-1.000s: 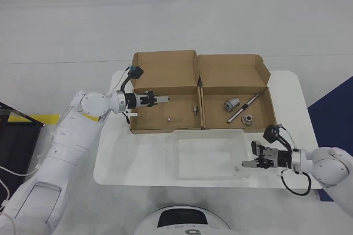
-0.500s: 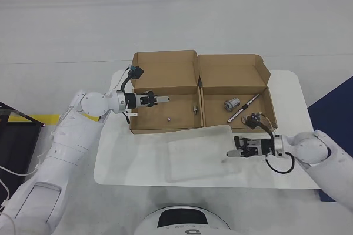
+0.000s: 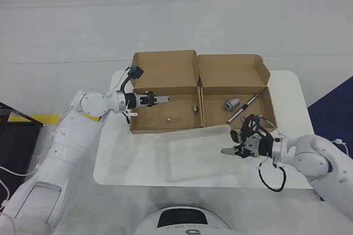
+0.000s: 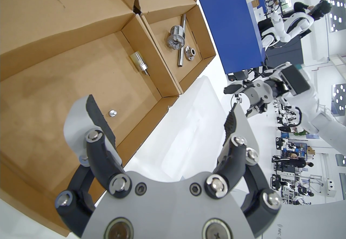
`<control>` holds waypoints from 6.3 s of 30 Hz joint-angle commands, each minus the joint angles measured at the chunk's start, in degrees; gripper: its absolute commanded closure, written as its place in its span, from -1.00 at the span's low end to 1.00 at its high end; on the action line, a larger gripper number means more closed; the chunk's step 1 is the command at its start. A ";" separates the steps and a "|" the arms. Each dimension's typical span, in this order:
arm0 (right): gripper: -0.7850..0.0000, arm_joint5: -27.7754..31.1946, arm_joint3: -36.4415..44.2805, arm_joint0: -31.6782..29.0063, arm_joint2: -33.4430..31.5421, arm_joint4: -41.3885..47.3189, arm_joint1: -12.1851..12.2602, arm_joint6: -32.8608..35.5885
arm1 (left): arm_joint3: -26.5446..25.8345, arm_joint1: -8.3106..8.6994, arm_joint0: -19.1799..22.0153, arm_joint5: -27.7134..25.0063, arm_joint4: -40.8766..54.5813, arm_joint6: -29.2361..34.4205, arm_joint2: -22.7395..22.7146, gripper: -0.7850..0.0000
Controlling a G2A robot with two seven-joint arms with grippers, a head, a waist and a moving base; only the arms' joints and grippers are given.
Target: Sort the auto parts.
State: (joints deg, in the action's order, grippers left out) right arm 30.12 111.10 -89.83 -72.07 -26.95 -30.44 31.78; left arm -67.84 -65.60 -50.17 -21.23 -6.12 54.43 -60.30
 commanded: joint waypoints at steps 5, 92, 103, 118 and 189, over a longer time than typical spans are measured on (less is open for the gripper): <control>-0.24 -6.83 9.80 -3.79 -2.30 -5.67 0.64 9.12 | -0.04 0.00 -0.02 0.00 0.00 0.01 -0.03 -1.00; 0.08 -24.89 -11.50 36.53 44.59 -28.23 -23.85 55.35 | -0.04 0.00 -0.02 0.00 0.00 0.01 -0.03 -1.00; 0.23 -23.63 -15.21 36.77 45.68 -27.64 -24.51 56.22 | -0.04 0.00 -0.02 0.00 0.00 0.01 -0.03 -1.00; 1.00 -27.04 -10.09 37.23 44.75 -29.24 -23.70 54.88 | -0.04 0.00 -0.02 0.00 0.00 0.01 -0.03 -1.00; 1.00 6.50 4.09 -13.92 -18.26 -17.83 -9.99 -18.38 | -0.04 0.00 -0.02 0.00 0.00 0.01 -0.03 -1.00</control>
State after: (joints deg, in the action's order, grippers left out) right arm 36.79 115.17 -103.80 -90.39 -44.75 -40.43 13.35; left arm -67.84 -65.60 -50.17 -21.23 -6.12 54.43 -60.30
